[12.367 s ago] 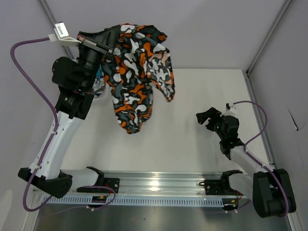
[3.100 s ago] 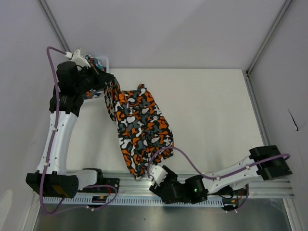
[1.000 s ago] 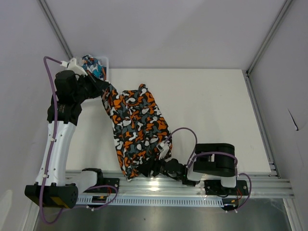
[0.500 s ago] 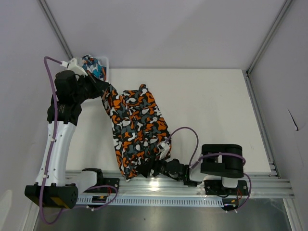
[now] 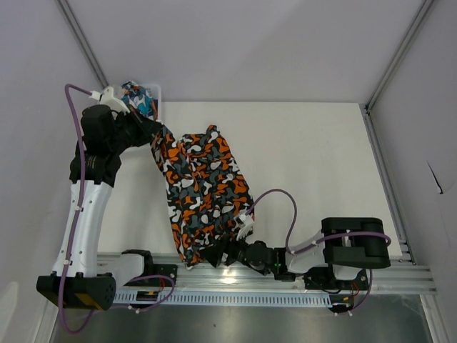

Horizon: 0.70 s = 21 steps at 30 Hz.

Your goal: Fold and stack the shorts

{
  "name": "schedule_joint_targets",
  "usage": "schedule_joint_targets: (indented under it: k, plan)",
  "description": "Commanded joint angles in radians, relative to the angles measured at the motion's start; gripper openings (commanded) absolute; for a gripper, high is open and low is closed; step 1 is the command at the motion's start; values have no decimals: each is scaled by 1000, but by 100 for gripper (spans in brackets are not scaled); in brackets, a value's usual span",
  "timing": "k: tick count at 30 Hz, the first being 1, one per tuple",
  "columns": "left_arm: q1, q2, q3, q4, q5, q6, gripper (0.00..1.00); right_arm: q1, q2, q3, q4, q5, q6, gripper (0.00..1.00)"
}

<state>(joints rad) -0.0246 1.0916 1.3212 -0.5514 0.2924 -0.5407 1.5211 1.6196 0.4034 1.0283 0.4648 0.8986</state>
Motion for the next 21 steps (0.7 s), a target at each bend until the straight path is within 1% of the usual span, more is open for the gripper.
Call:
schedule_joint_targets:
  k: [1,7,8,11,12,15,21]
  plan:
    - [12,-25,7,1,17,4,0,-1,68,32,51,11,40,79]
    - [11,-21,-2,2,24,8,0,-53,223,15,304,-110,126,79]
    - [11,-21,-4,2,21,7,0,-59,239,11,305,-117,131,79]
    - [11,-22,-4,4,19,8,0,-76,299,-8,464,-136,126,79]
    - [11,-22,-4,4,19,8,0,-82,312,-11,489,-150,123,79]
    - [11,-21,-4,5,22,7,0,-93,345,-5,533,-178,111,77]
    - [11,-25,-8,7,25,7,0,-88,332,23,481,-186,83,75]
